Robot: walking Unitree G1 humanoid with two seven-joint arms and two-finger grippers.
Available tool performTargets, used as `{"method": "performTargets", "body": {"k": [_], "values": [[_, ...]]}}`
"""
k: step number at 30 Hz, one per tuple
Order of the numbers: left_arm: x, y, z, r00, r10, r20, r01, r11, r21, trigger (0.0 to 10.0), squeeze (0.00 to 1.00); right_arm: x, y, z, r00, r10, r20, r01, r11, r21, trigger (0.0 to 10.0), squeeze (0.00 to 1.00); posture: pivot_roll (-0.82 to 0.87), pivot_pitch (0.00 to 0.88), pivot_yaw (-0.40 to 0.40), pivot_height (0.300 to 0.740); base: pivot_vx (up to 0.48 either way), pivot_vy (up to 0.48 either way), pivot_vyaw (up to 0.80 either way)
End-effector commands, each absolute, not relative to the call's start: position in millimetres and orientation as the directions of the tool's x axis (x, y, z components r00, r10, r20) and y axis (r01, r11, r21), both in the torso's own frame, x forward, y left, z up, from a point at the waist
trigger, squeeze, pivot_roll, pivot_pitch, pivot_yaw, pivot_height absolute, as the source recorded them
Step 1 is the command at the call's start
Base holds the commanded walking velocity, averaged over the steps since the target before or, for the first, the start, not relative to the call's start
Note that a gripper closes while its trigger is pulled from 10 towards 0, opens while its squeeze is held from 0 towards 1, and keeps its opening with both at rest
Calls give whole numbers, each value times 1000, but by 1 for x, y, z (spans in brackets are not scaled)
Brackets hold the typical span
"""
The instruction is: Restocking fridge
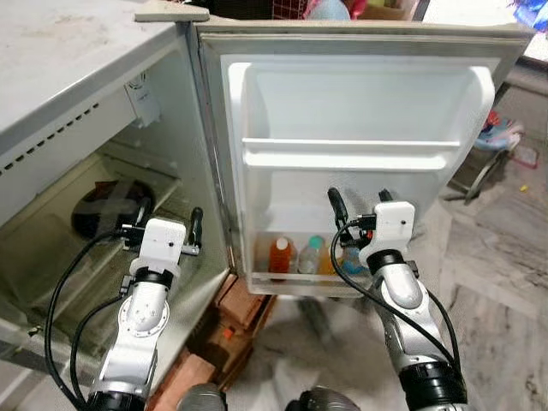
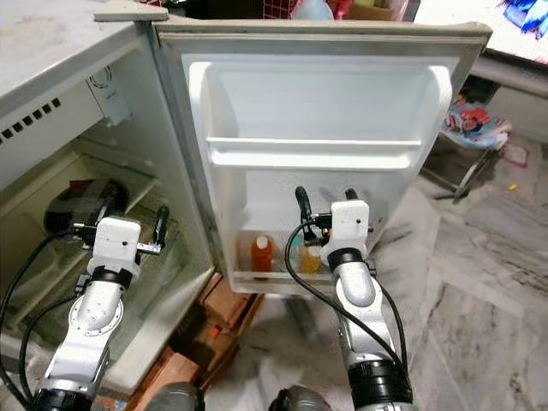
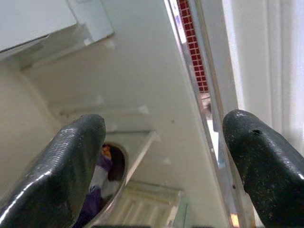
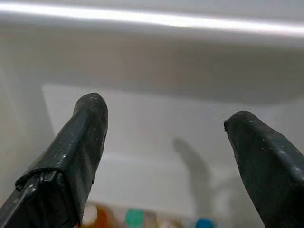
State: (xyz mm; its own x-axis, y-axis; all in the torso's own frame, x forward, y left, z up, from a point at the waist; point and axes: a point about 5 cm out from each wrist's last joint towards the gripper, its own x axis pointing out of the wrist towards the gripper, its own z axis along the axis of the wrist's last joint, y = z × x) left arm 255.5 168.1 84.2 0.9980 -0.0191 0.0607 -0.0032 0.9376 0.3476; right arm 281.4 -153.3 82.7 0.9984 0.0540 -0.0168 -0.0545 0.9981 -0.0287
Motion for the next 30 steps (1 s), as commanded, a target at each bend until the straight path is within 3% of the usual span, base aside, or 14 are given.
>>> {"method": "performTargets", "body": {"k": [1, 30], "values": [[254, 169, 89, 998, -10, 68, -15, 936, 353, 10000, 0, 275, -158, 80, 998, 30, -49, -30, 1000, 5, 10000, 0, 113, 0, -68, 740, 0, 0, 0], [248, 162, 91, 999, -41, 18, 32, 939, 342, 10000, 0, 273, -145, 93, 998, 44, -54, -44, 999, 9, 10000, 0, 108, 0, -51, 740, 0, -374, 0]]}}
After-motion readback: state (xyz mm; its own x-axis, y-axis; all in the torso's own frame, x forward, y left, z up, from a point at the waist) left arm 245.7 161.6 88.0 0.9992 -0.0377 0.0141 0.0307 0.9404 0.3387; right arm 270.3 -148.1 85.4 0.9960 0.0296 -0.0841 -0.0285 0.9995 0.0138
